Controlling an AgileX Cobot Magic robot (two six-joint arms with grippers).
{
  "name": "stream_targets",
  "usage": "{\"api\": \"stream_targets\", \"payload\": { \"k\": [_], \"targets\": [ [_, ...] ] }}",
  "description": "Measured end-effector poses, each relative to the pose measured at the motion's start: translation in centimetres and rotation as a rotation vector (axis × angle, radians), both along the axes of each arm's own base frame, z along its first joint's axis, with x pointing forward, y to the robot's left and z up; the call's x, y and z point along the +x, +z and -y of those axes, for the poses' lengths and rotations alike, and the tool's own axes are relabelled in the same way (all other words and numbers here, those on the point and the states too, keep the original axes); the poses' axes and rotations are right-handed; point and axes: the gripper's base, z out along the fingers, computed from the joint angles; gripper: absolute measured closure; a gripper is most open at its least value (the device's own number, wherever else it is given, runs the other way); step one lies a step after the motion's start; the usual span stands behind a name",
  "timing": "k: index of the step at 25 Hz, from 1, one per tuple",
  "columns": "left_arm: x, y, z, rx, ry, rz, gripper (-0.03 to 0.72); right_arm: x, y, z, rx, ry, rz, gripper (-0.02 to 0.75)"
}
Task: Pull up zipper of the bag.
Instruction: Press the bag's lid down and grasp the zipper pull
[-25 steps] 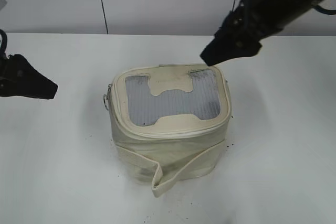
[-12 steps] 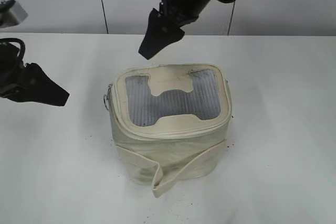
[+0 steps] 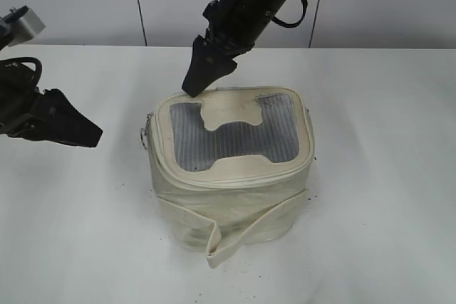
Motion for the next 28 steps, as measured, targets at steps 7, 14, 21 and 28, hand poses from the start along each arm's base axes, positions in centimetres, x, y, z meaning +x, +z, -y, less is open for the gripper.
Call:
{"api": "stream_targets", "payload": {
  "k": [7, 14, 21, 28],
  "targets": [
    [0.2, 0.0, -0.1, 0.006, 0.008, 0.027, 0.321, 0.2, -1.1, -0.1, -0.010, -0.013, -0.031, 0.330],
    [0.7, 0.8, 0.4, -0.001, -0.029, 0.091, 0.319, 0.3, -1.5, -0.2, -0.014, -0.043, -0.062, 0.370],
    [1.3, 2.1, 1.4, 0.003, -0.071, 0.150, 0.317, 0.0, 0.3, 0.4, -0.047, -0.120, -0.059, 0.359],
    [1.2, 1.9, 1.3, 0.033, -0.097, 0.152, 0.286, -1.7, 1.3, 1.5, -0.076, -0.128, -0.077, 0.320]
  ]
}}
